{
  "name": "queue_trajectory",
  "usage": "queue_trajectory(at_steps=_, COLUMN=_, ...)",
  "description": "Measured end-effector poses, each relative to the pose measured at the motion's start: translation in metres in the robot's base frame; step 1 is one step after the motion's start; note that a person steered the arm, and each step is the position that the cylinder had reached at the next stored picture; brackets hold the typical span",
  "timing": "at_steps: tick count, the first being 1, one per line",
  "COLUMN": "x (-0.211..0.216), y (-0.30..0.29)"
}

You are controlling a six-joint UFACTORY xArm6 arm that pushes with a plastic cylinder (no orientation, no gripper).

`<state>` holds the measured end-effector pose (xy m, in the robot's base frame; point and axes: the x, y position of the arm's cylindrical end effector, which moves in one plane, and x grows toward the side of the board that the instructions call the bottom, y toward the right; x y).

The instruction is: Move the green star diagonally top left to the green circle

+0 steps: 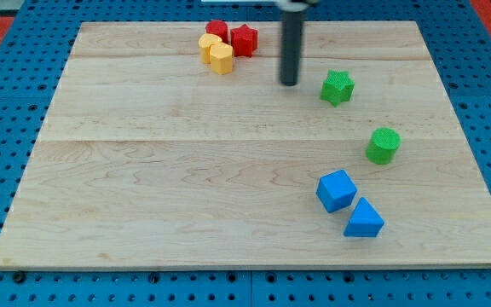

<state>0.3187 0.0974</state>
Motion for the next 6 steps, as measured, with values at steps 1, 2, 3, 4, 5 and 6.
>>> queue_trajectory(at_steps=1, x=0.002, y=0.050)
queue_trajectory(at_steps=2, x=0.027, y=0.036)
queue_trajectory(at_steps=3, x=0.040, y=0.068)
queue_trajectory(at_steps=4, x=0.039, y=0.100)
queue_trajectory(at_steps=5, x=0.042, y=0.147)
queue_trajectory(at_steps=6, x=0.062, y=0.132)
